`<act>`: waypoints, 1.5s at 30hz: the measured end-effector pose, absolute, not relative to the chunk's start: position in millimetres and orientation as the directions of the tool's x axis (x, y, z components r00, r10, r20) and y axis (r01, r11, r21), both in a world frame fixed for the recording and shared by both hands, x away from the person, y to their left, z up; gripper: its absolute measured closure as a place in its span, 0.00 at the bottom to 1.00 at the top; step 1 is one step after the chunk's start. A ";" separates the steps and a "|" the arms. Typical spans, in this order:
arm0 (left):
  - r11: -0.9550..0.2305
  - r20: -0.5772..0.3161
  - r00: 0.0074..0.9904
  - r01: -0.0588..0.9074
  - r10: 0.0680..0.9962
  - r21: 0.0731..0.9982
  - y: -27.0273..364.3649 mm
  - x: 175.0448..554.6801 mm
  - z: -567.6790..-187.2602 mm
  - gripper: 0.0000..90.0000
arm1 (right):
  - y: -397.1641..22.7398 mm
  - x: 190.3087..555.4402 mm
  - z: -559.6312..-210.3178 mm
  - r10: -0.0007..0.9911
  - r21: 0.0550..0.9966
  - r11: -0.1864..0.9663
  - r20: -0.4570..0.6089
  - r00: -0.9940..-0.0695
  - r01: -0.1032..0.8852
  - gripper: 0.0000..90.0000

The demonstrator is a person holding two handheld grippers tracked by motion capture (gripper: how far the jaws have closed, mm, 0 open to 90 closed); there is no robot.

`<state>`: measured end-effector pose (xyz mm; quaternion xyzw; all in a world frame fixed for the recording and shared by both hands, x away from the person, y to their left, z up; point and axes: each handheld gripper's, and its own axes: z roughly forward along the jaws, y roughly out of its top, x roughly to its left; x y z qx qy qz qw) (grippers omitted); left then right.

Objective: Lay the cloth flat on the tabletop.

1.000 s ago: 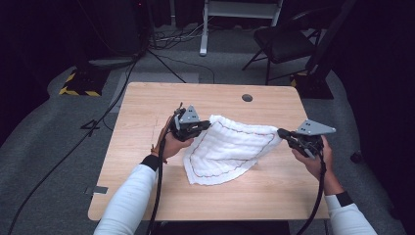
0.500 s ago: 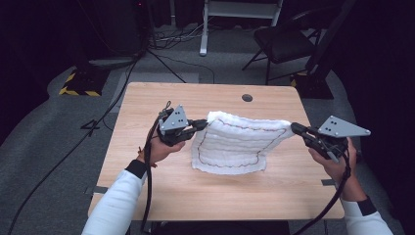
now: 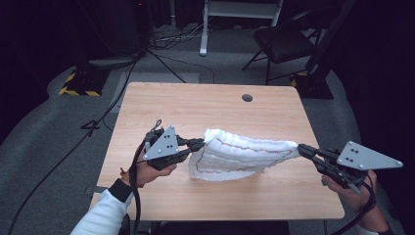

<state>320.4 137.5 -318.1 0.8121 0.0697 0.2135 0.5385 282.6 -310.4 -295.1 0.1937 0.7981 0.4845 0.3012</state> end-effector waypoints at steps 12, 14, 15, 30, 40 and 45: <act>-0.459 0.247 0.875 -0.032 0.416 0.888 136.0 362.6 -334.8 0.95 | -298.5 333.9 -300.0 0.640 0.898 0.435 -0.256 -0.724 0.067 0.97; -0.457 0.193 0.863 0.049 0.467 0.888 137.4 392.9 -351.9 0.95 | -293.2 357.2 -310.2 0.656 0.890 0.445 -0.244 -0.714 0.104 0.97; -0.457 0.193 0.863 0.049 0.467 0.888 137.4 392.9 -351.9 0.95 | -293.2 357.2 -310.2 0.656 0.890 0.445 -0.244 -0.714 0.104 0.97; -0.455 0.107 0.740 0.287 0.664 0.843 133.9 501.1 -418.3 0.94 | -252.6 513.7 -383.0 0.745 0.810 0.487 -0.189 -0.640 0.327 0.97; -0.474 0.078 0.660 0.447 0.748 0.758 134.3 520.0 -447.1 0.44 | -230.9 543.7 -413.9 0.784 0.770 0.500 -0.208 -0.584 0.396 0.61; -0.516 0.054 0.711 0.454 0.701 0.726 136.7 501.5 -461.3 0.27 | -234.1 518.3 -432.2 0.735 0.750 0.519 -0.145 -0.663 0.412 0.48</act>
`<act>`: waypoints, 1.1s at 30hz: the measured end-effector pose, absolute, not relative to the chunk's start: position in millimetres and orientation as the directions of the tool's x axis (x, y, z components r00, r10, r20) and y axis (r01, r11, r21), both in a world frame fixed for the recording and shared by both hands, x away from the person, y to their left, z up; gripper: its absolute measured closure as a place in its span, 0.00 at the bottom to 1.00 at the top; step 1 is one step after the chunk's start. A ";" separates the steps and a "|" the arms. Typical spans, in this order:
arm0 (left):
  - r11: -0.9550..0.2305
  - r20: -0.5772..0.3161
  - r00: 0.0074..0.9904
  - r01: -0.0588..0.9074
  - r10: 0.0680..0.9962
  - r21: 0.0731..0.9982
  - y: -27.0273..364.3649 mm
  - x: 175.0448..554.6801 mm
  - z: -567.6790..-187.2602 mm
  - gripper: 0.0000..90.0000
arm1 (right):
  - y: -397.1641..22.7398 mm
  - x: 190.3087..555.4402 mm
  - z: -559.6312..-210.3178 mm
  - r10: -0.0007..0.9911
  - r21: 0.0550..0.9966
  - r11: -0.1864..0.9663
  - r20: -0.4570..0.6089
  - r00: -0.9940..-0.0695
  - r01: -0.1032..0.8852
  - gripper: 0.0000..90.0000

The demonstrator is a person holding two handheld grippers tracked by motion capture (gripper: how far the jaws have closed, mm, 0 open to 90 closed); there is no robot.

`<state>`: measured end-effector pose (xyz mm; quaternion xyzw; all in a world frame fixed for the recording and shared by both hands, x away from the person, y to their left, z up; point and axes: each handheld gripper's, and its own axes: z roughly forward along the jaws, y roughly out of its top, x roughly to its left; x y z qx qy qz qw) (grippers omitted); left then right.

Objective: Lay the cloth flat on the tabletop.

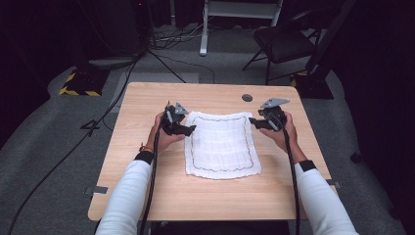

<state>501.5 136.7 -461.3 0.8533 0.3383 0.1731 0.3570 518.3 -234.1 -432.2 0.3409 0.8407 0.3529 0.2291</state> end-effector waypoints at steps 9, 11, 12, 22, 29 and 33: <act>-0.604 0.000 0.815 0.430 0.580 0.672 128.5 458.5 -470.0 0.24 | -246.4 459.4 -471.4 0.657 0.657 0.621 -0.139 -0.741 0.427 0.43; -0.629 -0.004 0.832 0.422 0.555 0.653 124.2 449.0 -473.3 0.24 | -247.6 454.4 -472.2 0.661 0.652 0.624 -0.146 -0.736 0.431 0.43; -0.635 -0.004 0.838 0.416 0.546 0.650 122.1 444.2 -474.9 0.24 | -250.7 446.0 -472.1 0.659 0.649 0.630 -0.158 -0.736 0.425 0.42; -0.652 -0.008 0.847 0.416 0.532 0.634 131.5 418.2 -478.4 0.23 | -252.4 421.7 -481.1 0.633 0.624 0.657 -0.151 -0.759 0.423 0.44; -0.671 -0.022 0.849 0.433 0.527 0.602 130.5 414.4 -490.7 0.23 | -261.1 414.7 -483.7 0.641 0.622 0.647 -0.132 -0.756 0.441 0.44; -0.679 -0.004 0.853 0.418 0.522 0.603 129.2 412.3 -490.4 0.23 | -265.7 410.2 -484.2 0.635 0.626 0.652 -0.142 -0.760 0.427 0.45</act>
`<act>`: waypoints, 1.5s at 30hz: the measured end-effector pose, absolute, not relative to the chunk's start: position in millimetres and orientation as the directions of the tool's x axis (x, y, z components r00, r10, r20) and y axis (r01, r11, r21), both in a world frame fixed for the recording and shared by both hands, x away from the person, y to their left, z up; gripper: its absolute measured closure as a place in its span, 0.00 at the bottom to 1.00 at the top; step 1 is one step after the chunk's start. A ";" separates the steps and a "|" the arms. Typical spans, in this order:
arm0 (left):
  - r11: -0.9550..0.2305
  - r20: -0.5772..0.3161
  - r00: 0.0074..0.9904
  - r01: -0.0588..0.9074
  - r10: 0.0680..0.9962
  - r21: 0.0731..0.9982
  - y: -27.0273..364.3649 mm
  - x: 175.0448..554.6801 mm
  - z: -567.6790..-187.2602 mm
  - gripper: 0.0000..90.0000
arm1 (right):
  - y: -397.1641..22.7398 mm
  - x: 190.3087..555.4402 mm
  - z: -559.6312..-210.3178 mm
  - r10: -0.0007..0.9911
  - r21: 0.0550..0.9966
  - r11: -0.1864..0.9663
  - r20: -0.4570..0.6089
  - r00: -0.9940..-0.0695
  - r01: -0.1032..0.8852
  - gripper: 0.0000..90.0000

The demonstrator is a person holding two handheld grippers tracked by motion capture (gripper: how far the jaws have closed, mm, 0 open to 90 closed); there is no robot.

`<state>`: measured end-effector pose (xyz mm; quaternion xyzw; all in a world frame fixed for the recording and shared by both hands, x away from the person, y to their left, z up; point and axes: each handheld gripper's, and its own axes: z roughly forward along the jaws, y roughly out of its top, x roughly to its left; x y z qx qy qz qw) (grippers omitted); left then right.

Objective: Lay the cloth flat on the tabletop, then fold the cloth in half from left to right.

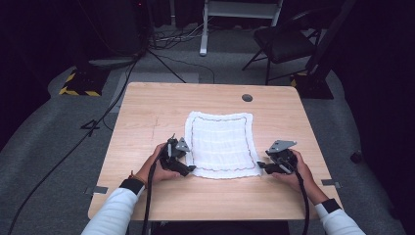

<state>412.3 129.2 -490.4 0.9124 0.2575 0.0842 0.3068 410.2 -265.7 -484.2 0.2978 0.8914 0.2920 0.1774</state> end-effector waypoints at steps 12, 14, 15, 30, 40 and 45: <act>-0.682 -0.034 0.870 0.409 0.492 0.606 127.3 407.8 -491.8 0.23 | -275.1 392.3 -482.0 0.648 0.603 0.665 -0.171 -0.743 0.441 0.47; -0.685 -0.038 0.873 0.407 0.486 0.605 127.4 406.2 -491.7 0.23 | -277.8 390.5 -482.2 0.651 0.606 0.660 -0.164 -0.741 0.445 0.47; -0.682 -0.035 0.873 0.404 0.486 0.610 128.3 403.4 -492.3 0.23 | -279.2 389.5 -482.2 0.653 0.605 0.657 -0.160 -0.741 0.449 0.47; -0.660 0.028 0.837 0.410 0.546 0.629 145.8 401.7 -488.9 0.24 | -284.4 385.2 -480.5 0.637 0.602 0.672 -0.172 -0.752 0.431 0.44; -0.593 0.043 0.783 0.432 0.620 0.679 154.5 409.7 -478.2 0.25 | -279.4 380.2 -468.9 0.634 0.676 0.630 -0.164 -0.756 0.382 0.44; -0.547 0.055 0.747 0.433 0.663 0.717 158.6 423.0 -471.7 0.26 | -258.5 379.0 -461.1 0.593 0.717 0.623 -0.171 -0.787 0.314 0.44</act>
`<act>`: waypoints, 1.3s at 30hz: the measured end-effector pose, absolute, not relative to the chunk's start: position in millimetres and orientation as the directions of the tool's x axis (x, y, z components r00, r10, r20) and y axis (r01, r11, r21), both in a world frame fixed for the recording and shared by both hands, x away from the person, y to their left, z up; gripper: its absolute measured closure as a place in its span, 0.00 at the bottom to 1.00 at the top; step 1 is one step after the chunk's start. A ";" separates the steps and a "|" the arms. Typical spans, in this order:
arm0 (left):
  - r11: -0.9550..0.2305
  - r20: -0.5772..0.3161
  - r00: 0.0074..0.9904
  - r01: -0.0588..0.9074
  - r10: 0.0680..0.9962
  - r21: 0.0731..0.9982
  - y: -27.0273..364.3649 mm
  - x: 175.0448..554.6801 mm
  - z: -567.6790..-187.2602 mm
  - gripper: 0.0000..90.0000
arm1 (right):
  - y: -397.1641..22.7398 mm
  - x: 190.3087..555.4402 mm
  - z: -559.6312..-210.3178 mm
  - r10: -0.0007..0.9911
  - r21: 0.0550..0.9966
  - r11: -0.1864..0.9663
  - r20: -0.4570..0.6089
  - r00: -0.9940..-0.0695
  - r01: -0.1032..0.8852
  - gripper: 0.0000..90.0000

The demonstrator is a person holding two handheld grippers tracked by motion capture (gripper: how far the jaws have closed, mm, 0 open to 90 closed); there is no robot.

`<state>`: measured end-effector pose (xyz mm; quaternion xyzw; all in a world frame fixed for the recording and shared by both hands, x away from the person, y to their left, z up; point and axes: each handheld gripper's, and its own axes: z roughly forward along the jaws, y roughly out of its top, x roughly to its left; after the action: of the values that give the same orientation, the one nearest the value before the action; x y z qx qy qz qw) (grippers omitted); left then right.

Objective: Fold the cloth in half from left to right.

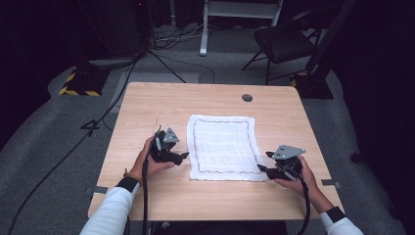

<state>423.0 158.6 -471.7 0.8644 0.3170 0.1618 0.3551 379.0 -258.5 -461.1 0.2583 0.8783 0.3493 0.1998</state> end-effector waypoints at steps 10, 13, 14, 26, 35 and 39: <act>-0.491 0.024 0.716 0.454 0.698 0.743 155.9 463.9 -462.1 0.27 | -201.5 384.7 -464.1 0.507 0.711 0.661 -0.187 -0.842 0.240 0.48; -0.506 0.047 0.721 0.436 0.691 0.744 149.4 475.8 -460.3 0.30 | -177.3 384.4 -462.3 0.469 0.723 0.659 -0.177 -0.865 0.209 0.46; -0.491 0.036 0.713 0.445 0.700 0.749 146.1 485.0 -459.8 0.30 | -160.3 382.9 -461.6 0.447 0.729 0.659 -0.181 -0.876 0.186 0.45; -0.425 0.012 0.628 0.512 0.778 0.746 129.6 531.3 -475.0 0.28 | -91.4 368.8 -469.4 0.297 0.724 0.685 -0.172 -0.939 0.084 0.44; -0.395 -0.015 0.575 0.579 0.818 0.713 123.1 548.6 -501.5 0.24 | -63.6 361.3 -483.3 0.248 0.702 0.710 -0.169 -0.954 0.060 0.45; -0.383 -0.024 0.555 0.603 0.831 0.700 121.5 551.1 -501.8 0.21 | -55.4 362.3 -490.4 0.254 0.682 0.728 -0.181 -0.950 0.065 0.47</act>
<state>551.1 121.5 -501.8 0.8143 0.4403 0.1684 0.3386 362.3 -55.4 -490.4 0.0868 0.9202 0.3582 0.1322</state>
